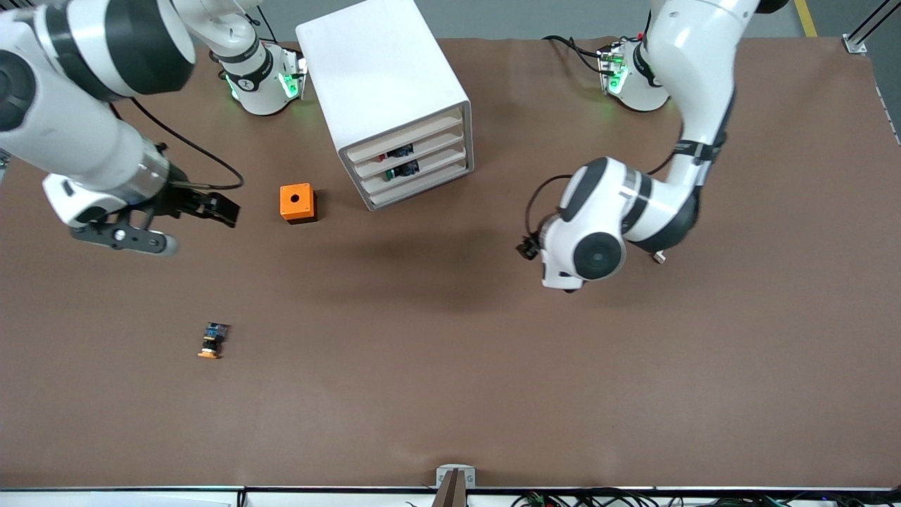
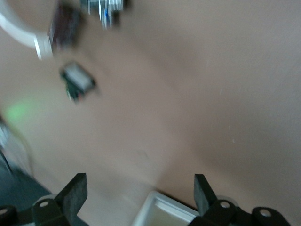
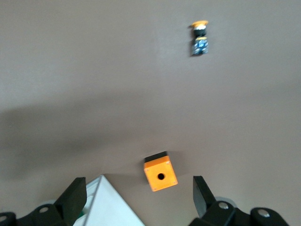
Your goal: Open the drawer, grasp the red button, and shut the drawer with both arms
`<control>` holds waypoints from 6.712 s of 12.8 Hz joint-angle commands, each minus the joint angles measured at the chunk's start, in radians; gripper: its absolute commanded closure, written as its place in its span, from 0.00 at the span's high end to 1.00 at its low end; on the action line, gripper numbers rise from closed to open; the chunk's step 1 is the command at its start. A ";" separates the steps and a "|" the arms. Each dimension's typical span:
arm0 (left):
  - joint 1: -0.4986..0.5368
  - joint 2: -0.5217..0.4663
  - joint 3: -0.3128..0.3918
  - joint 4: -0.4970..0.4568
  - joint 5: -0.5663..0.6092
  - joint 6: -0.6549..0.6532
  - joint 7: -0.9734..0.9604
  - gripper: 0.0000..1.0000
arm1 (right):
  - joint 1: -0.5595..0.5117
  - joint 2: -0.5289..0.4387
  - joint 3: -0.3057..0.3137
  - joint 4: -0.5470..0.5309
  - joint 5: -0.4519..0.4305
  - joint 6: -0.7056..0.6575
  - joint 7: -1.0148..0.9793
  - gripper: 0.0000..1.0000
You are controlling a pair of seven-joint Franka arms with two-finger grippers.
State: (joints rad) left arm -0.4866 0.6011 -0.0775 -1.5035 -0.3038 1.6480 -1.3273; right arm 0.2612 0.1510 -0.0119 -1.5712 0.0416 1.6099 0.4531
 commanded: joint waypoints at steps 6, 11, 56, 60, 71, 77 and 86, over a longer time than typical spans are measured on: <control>-0.090 0.097 0.007 0.032 -0.441 -0.020 -0.611 1.00 | 0.062 0.137 -0.005 0.016 0.115 0.120 0.286 1.00; -0.121 0.130 0.004 0.032 -0.553 -0.039 -0.743 0.94 | 0.085 0.197 -0.005 0.019 0.199 0.185 0.413 1.00; 0.112 0.187 0.102 0.224 -0.289 -0.131 -0.802 1.00 | 0.446 0.165 -0.010 -0.222 0.239 0.508 1.081 1.00; 0.160 0.143 0.099 0.239 -0.102 -0.129 -0.650 1.00 | 0.487 0.116 -0.010 -0.291 0.236 0.522 1.112 1.00; 0.171 -0.001 0.143 0.244 0.055 -0.129 0.133 1.00 | 0.543 0.078 -0.010 -0.437 0.235 0.686 1.138 0.68; 0.113 0.005 0.134 0.238 0.095 -0.106 0.266 1.00 | 0.538 0.074 -0.010 -0.435 0.228 0.691 1.135 0.00; 0.019 0.029 -0.028 0.151 0.198 0.065 0.479 1.00 | 0.336 0.062 -0.016 -0.270 0.169 0.501 0.695 0.00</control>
State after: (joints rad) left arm -0.4707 0.6379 -0.0587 -1.3076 -0.1184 1.6664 -0.8673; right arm 0.6618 0.2155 -0.0393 -1.8637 0.2272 2.1341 1.2836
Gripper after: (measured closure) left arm 0.000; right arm 0.595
